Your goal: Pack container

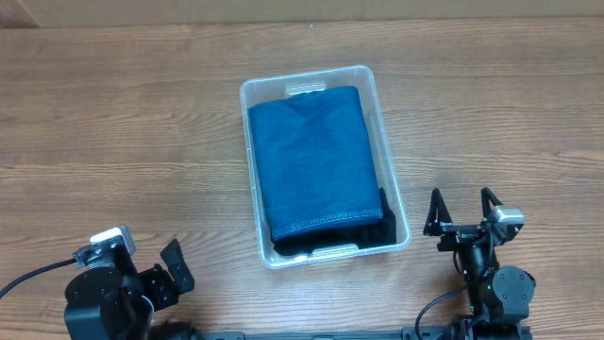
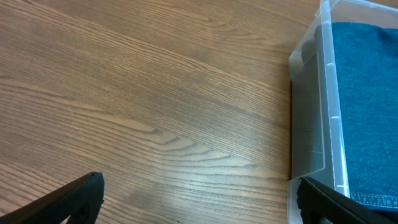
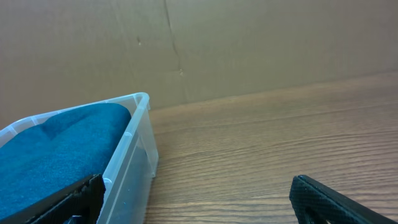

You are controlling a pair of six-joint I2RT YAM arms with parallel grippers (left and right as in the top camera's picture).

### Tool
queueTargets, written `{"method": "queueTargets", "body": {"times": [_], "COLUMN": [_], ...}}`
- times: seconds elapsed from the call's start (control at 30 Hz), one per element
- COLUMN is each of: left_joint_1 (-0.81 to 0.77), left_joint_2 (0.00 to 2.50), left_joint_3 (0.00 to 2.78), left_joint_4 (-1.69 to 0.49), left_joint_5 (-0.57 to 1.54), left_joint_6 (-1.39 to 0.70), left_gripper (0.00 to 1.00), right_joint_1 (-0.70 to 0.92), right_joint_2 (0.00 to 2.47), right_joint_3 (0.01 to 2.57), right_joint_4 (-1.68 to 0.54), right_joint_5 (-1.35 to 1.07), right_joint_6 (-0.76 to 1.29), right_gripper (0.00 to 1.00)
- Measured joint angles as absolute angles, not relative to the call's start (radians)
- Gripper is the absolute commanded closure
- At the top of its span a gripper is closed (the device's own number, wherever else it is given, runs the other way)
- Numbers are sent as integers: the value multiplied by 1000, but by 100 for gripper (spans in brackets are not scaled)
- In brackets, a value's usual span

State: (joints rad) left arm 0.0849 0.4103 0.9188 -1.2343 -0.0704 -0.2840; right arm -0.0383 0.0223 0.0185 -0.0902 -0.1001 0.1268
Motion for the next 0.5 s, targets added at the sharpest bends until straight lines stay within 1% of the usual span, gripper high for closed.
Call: {"method": "queueTargets", "body": {"times": [0.27,0.37,0.47,0.5], "left_joint_1": [85,37,29,29], "left_joint_2": [410,397,360,337], "left_joint_3": [919,912,815,755], "left_joint_4": [-1234,-1223,-1118,-1037], "left_joint_5": [-70,-68,-64,-63], "left_joint_6": [-284,-284,-260,-240], "left_gripper": [0,0,0,0], "right_joint_1": [-38,-38,-38,-38], "right_joint_2": [22,22,22,22], "right_joint_3": [19,19,19,19], "right_joint_4": [-90,-90,-90,-89], "right_joint_5": [-100,-100,-100,-100], "right_joint_6": [127,126,127,127], "right_gripper": [0,0,0,0]}}
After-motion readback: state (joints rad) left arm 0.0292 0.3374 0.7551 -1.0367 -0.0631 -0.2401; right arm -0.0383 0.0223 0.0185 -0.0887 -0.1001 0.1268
